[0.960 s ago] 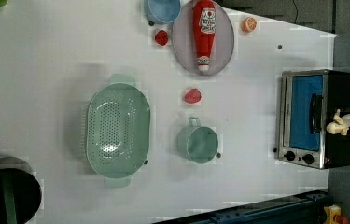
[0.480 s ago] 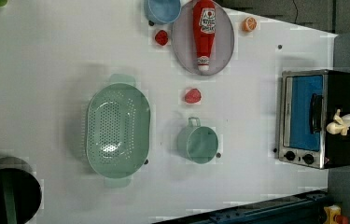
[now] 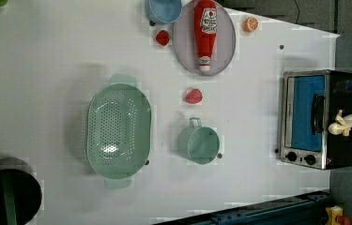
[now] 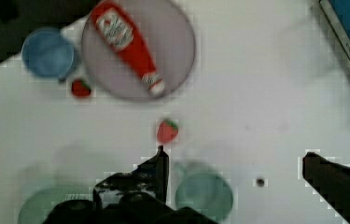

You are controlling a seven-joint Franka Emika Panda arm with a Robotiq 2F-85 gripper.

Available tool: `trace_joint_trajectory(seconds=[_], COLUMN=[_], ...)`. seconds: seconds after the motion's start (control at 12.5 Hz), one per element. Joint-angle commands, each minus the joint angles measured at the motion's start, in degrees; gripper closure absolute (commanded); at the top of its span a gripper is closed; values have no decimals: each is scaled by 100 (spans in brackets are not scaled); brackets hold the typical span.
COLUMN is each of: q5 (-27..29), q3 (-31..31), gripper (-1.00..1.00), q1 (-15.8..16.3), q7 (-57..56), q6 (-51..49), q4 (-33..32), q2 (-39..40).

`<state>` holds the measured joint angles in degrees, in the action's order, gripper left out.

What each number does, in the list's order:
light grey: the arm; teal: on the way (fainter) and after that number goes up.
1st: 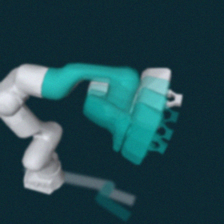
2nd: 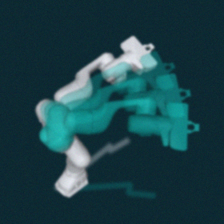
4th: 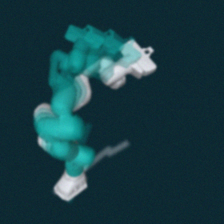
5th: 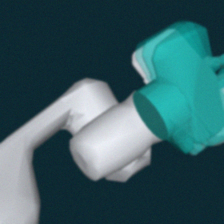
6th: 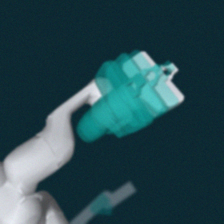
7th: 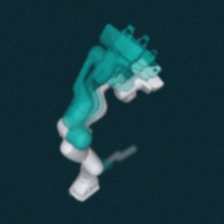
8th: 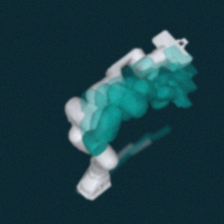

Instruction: Pick banana from table and place on oven.

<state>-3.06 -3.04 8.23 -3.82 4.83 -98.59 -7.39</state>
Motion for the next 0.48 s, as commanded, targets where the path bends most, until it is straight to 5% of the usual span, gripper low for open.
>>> trace_joint_trajectory(seconds=[0.08, 0.48], q5=[52, 52], q3=[578, 578], gripper=[-100, -100], q1=[-419, -418], q7=[662, 662], q6=[-245, -245], q4=[-77, -80], q2=[116, 179])
